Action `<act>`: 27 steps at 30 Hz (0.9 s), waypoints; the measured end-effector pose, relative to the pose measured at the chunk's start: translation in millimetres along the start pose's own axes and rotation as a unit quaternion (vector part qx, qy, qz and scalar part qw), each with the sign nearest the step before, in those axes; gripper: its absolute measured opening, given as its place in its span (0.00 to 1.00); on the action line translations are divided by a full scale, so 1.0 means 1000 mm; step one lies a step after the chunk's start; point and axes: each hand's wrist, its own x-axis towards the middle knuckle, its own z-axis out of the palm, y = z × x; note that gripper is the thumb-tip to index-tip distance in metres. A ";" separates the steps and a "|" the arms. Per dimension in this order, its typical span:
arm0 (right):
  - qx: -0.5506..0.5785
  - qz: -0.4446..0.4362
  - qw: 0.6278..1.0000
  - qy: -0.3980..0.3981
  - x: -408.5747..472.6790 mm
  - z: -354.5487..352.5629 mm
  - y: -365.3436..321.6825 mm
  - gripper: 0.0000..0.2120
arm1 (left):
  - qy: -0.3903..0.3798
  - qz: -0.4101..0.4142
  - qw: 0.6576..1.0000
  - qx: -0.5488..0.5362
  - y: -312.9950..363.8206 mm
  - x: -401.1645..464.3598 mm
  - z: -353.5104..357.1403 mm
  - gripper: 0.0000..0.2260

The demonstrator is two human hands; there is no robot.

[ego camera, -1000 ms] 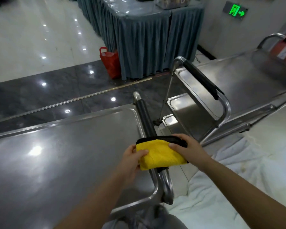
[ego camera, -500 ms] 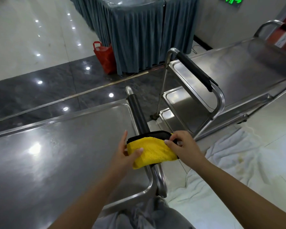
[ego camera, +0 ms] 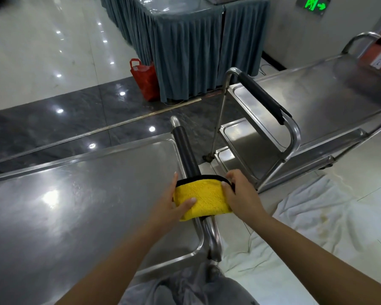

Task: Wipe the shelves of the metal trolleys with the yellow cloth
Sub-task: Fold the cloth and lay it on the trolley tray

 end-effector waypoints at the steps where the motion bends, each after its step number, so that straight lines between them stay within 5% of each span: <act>1: -0.013 -0.051 0.998 0.024 -0.006 0.000 -0.005 0.13 | 0.001 -0.001 1.000 -0.003 -0.003 -0.001 0.000 0.42; 5: -0.220 -0.264 0.939 0.016 -0.030 0.010 -0.022 0.30 | 0.030 0.002 0.999 -0.020 -0.026 -0.008 -0.006 0.38; 7: -0.291 -0.283 0.913 -0.045 -0.037 0.020 -0.024 0.38 | 0.056 -0.023 0.991 0.121 -0.049 -0.010 -0.015 0.34; 11: -0.348 -0.269 0.896 -0.064 -0.032 0.035 -0.020 0.42 | 0.020 -0.177 0.879 0.441 -0.096 -0.020 -0.036 0.40; 17: -0.335 -0.296 0.894 -0.027 -0.012 0.043 -0.008 0.41 | -0.086 -0.207 0.845 0.486 -0.138 -0.034 -0.050 0.52; 27: -0.349 -0.297 0.888 -0.026 0.057 0.035 -0.025 0.41 | -0.053 -0.197 0.861 0.466 -0.118 0.013 -0.055 0.52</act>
